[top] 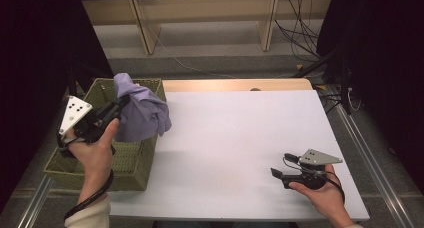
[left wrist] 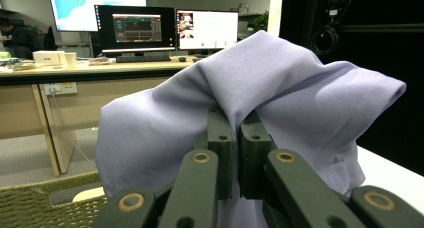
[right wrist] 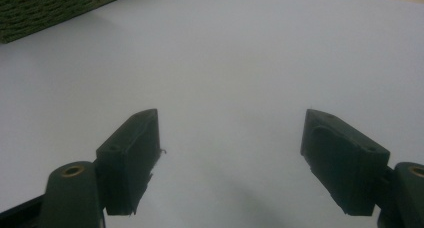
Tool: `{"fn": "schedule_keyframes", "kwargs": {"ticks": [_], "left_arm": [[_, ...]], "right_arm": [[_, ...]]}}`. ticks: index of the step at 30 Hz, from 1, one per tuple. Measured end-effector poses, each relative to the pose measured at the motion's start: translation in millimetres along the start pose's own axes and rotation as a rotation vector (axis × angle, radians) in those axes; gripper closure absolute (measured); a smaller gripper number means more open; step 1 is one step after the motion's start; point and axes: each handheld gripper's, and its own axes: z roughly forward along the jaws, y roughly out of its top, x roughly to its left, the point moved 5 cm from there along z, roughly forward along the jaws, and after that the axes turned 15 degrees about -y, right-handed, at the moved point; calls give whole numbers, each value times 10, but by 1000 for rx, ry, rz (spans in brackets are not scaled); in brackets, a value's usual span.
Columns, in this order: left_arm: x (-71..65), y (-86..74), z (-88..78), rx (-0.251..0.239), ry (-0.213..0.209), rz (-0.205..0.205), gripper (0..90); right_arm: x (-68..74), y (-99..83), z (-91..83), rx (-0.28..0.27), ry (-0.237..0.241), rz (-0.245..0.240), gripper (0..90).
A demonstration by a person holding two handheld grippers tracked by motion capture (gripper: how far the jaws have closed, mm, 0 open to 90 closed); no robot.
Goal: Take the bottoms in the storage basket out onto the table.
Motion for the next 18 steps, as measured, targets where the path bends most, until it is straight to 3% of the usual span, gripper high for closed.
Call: {"fn": "schedule_keyframes", "kwargs": {"ticks": [18], "left_arm": [[-95, 50, 30, -7, -29, 3, 857]], "right_arm": [[-9, -9, 3, 5, -2, 4, 246]]}}
